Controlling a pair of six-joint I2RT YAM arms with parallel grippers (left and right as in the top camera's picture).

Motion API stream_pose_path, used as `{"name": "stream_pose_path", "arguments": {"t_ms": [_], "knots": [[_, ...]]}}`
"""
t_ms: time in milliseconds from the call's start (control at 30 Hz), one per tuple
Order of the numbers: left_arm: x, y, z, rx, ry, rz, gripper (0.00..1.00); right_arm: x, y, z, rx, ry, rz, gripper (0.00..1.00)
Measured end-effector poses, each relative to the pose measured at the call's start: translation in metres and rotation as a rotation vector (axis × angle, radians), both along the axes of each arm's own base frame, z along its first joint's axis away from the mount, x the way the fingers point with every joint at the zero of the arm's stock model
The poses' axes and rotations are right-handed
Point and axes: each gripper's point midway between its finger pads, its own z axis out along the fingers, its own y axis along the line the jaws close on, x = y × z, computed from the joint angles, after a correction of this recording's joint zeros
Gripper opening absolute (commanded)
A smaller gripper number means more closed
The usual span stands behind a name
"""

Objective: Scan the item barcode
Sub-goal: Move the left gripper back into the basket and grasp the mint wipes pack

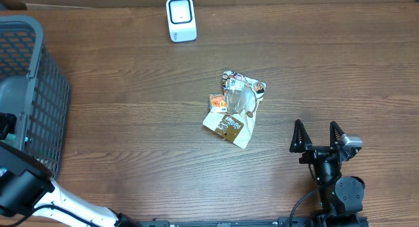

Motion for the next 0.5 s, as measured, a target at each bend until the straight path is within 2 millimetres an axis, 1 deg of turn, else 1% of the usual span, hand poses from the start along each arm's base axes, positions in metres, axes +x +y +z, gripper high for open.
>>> {"name": "stream_pose_path", "arguments": {"t_ms": [100, 333, 500], "knots": [[0.002, 0.006, -0.012, 0.006, 0.014, 0.0, 0.93, 0.0, 0.0, 0.0, 0.0, 0.0, 0.0, 1.0], [0.007, 0.015, -0.031, 0.008, 0.029, -0.022, 0.95, 0.0, 0.0, 0.0, 0.0, 0.001, 0.0, 1.0], [0.014, 0.024, -0.04, 0.03, 0.011, -0.028, 0.96, 0.0, 0.0, 0.0, -0.001, 0.0, 0.0, 1.0]]}}
